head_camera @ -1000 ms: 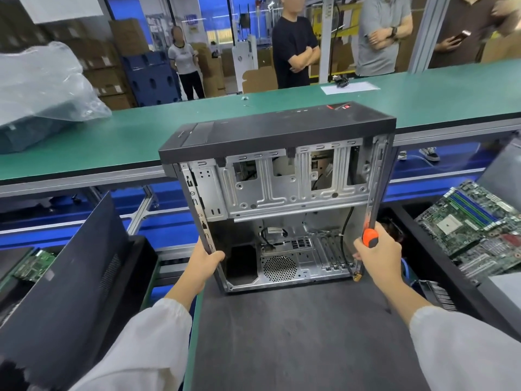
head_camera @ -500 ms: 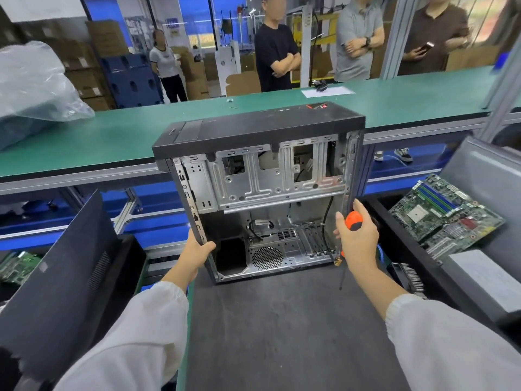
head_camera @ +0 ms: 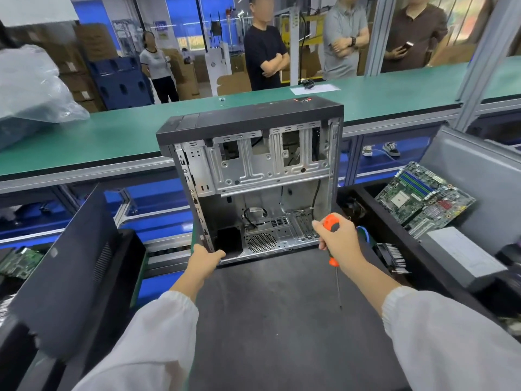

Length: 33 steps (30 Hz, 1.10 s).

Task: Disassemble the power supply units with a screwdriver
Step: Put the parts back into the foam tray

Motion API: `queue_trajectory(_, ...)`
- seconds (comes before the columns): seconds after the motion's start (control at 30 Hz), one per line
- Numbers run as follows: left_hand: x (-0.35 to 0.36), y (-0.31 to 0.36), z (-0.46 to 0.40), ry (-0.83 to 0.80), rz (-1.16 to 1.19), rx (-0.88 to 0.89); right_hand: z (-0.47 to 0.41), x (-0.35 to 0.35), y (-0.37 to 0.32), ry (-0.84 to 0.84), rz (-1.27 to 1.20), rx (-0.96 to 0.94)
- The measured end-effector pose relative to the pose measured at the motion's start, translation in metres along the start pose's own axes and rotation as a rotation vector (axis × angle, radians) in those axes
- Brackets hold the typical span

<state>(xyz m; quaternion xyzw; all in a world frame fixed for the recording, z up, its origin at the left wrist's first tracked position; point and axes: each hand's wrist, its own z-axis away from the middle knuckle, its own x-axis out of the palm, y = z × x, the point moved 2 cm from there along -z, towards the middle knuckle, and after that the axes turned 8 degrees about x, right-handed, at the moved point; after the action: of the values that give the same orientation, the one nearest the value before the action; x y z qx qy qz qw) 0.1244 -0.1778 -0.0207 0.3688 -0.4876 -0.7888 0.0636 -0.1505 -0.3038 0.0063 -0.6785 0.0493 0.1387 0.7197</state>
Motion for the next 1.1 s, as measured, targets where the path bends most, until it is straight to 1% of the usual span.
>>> queue_trajectory(0.07, 0.01, 0.007, 0.01, -0.018, -0.053, -0.007, 0.009, -0.004, -0.002, -0.026, 0.103, -0.038)
queue_trajectory(0.1, 0.017, 0.012, 0.018, -0.054, -0.054, -0.002, 0.012, -0.008, -0.002, -0.028, 0.136, -0.063)
queue_trajectory(0.17, 0.039, 0.029, 0.037, -0.182, 0.018, 0.038, 0.015, -0.018, 0.0, -0.013, 0.143, -0.061)
queue_trajectory(0.27, 0.084, 0.058, 0.063, -0.335, 0.074, 0.141, 0.013, -0.033, 0.008, 0.001, 0.017, 0.036)
queue_trajectory(0.37, 0.137, 0.088, 0.09, -0.531, -0.001, 0.358, 0.01, -0.047, 0.013, -0.075, -0.165, 0.101)
queue_trajectory(0.4, 0.157, 0.096, 0.098, -0.588, 0.022, 0.393, 0.01, -0.054, 0.014, -0.091, -0.216, 0.12)
queue_trajectory(0.43, 0.175, 0.104, 0.105, -0.615, 0.07, 0.41, 0.009, -0.06, 0.015, -0.103, -0.253, 0.136)
queue_trajectory(0.53, 0.225, 0.128, 0.117, -0.582, 0.274, 0.361, 0.003, -0.086, 0.017, -0.155, -0.242, 0.143)
queue_trajectory(0.63, 0.27, 0.145, 0.121, -0.587, 0.438, 0.306, -0.013, -0.123, 0.019, -0.235, -0.017, 0.093)
queue_trajectory(0.7, 0.298, 0.155, 0.121, -0.515, 0.491, 0.234, -0.029, -0.16, 0.027, -0.205, 0.116, 0.086)
queue_trajectory(0.77, 0.328, 0.165, 0.119, -0.455, 0.525, 0.161, -0.05, -0.204, 0.043, -0.135, 0.301, 0.085)
queue_trajectory(0.83, 0.359, 0.175, 0.116, -0.449, 0.582, 0.093, -0.074, -0.247, 0.067, -0.087, 0.637, 0.096)
queue_trajectory(0.9, 0.389, 0.186, 0.113, -0.458, 0.622, 0.044, -0.093, -0.282, 0.093, -0.042, 0.987, 0.165)
queue_trajectory(0.93, 0.403, 0.19, 0.112, -0.472, 0.63, 0.013, -0.101, -0.294, 0.105, -0.029, 1.088, 0.203)
queue_trajectory(1.0, 0.427, 0.195, 0.109, -0.49, 0.651, -0.074, -0.112, -0.305, 0.128, -0.044, 1.136, 0.274)
queue_trajectory(1.1, 0.448, 0.196, 0.107, -0.519, 0.655, -0.204, -0.126, -0.302, 0.151, -0.15, 1.089, 0.389)
